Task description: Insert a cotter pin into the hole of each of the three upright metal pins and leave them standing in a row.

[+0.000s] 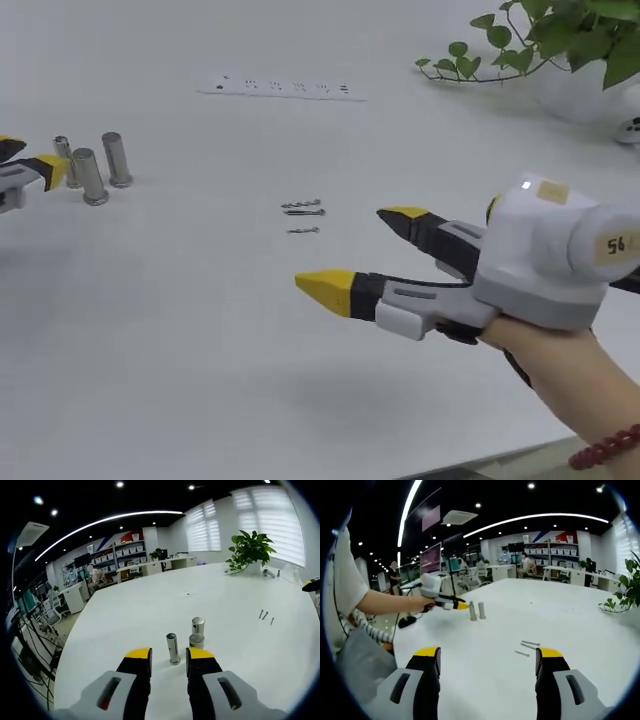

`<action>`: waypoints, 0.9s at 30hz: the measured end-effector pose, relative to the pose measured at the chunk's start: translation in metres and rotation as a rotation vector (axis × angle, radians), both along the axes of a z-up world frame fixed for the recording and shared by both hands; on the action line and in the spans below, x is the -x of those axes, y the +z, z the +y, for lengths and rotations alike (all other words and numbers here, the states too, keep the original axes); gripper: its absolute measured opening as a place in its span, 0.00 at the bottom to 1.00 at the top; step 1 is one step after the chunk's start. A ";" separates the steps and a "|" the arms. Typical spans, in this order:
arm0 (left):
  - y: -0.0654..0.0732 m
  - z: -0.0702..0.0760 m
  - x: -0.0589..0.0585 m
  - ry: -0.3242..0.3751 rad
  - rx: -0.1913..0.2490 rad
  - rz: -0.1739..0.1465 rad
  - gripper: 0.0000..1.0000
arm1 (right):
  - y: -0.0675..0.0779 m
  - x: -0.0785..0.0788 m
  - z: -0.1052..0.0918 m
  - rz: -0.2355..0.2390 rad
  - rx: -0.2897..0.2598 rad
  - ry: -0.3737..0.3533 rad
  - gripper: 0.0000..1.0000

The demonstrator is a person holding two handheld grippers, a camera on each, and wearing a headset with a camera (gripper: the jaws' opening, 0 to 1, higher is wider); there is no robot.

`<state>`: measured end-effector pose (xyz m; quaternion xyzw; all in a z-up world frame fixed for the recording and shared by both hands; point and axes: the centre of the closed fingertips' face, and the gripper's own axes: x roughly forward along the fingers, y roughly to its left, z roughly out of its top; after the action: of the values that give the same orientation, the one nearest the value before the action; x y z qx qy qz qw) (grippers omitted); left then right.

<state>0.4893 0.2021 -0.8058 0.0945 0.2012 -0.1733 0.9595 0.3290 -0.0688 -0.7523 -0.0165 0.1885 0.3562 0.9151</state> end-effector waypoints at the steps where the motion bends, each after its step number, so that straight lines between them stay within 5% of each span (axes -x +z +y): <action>1: -0.001 -0.001 -0.001 -0.002 -0.002 0.002 0.25 | 0.000 -0.001 0.000 0.000 0.000 -0.002 0.79; 11: -0.011 -0.005 -0.016 -0.014 -0.014 0.006 0.19 | -0.005 -0.007 -0.004 0.013 0.003 -0.021 0.78; 27: -0.011 -0.014 -0.013 -0.046 0.036 0.021 0.08 | -0.009 -0.013 -0.007 0.013 0.018 -0.040 0.76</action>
<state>0.5020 0.1880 -0.8164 0.0801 0.2060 -0.1998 0.9546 0.3418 -0.0756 -0.7618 -0.0188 0.1982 0.3364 0.9205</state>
